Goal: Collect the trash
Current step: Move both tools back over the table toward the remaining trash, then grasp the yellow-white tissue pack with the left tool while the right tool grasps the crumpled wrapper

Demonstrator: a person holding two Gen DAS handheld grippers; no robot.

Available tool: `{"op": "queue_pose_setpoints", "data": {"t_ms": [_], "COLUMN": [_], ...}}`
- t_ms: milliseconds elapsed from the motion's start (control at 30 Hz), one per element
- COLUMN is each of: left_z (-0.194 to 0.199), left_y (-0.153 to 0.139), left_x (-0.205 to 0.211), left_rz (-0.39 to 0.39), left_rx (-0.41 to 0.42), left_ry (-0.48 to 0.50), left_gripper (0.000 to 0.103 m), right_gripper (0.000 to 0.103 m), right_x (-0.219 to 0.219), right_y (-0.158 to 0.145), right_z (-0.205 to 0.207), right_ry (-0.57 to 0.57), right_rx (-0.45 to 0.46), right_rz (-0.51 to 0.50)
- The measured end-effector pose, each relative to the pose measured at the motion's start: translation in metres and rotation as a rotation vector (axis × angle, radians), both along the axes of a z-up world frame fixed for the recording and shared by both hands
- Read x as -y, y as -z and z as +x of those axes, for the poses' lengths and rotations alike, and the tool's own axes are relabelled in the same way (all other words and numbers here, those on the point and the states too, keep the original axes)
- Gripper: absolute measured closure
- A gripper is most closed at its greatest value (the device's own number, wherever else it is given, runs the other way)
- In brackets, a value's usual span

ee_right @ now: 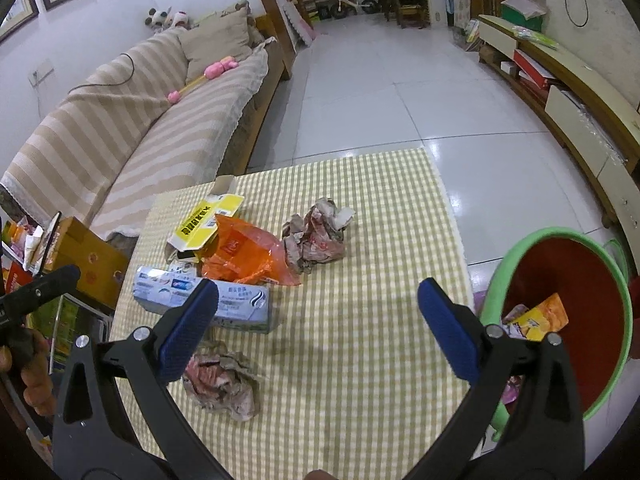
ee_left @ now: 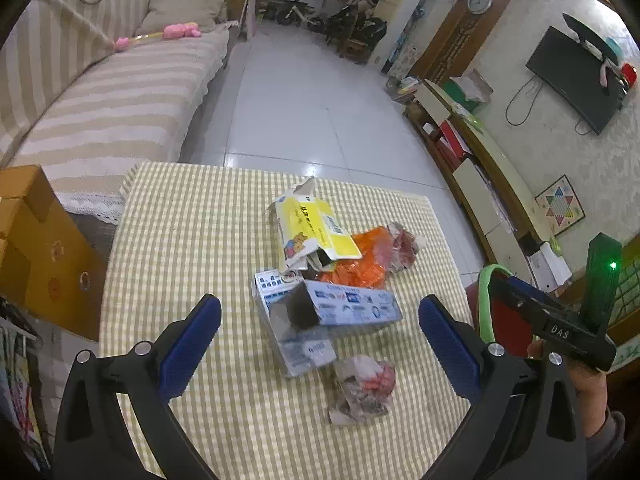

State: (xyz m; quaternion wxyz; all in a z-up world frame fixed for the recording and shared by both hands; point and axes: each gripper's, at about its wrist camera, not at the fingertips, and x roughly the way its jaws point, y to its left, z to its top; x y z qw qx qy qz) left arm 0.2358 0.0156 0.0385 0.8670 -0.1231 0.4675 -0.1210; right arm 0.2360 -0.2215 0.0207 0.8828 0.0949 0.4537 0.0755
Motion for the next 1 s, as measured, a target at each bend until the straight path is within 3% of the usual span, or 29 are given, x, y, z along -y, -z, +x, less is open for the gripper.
{"op": "queue_pose_setpoints", "data": {"t_ms": [433,900,1000], "left_z": [0.071,0.13,0.138], "left_y": [0.036,0.082,0.098], "left_x": [-0.024,-0.005,0.001], "left_rz": [-0.101,-0.116,-0.169], "left_rx": [-0.115,-0.242,-0.299], "left_ry": [-0.06,-0.032,-0.014], "left_gripper": [0.008,0.008,0.008], "right_gripper": [0.005,0.005,0.005], "right_x": [-0.014,-0.002,-0.007], "right_y": [0.031,0.065,0.069], "right_z": [0.056,0.095,0.101], "right_ry": [-0.018,-0.007,-0.028], "right_rx": [-0.038,-0.077,-0.081], "right_rz": [-0.007,0.021,0.039]}}
